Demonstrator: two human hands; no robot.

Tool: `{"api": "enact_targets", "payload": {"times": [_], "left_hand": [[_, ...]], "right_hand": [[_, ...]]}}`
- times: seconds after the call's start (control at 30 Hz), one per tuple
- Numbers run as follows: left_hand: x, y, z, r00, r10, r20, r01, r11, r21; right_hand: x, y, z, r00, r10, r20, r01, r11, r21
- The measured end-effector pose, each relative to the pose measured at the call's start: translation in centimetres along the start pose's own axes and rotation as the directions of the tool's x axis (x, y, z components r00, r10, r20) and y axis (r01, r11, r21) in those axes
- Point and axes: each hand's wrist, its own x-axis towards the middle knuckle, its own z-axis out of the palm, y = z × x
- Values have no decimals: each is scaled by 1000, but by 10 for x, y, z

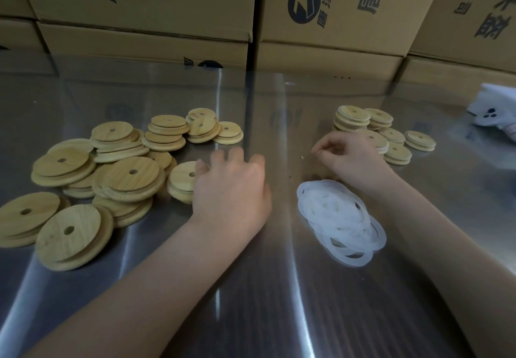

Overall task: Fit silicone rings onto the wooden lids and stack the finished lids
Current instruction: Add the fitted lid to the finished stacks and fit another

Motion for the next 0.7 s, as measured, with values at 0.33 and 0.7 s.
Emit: {"api": "enact_targets", "payload": {"times": [0.33,0.7], "left_hand": [[9,-6,14,986,93,-137,-123,966,-228],[11,-12,13,992,-23,-127,9,994,-109]], "right_hand": [[-2,-5,-9,980,-41,193,18,993,119],[-4,-5,-24,819,-63,570,-33,987,157]]}}
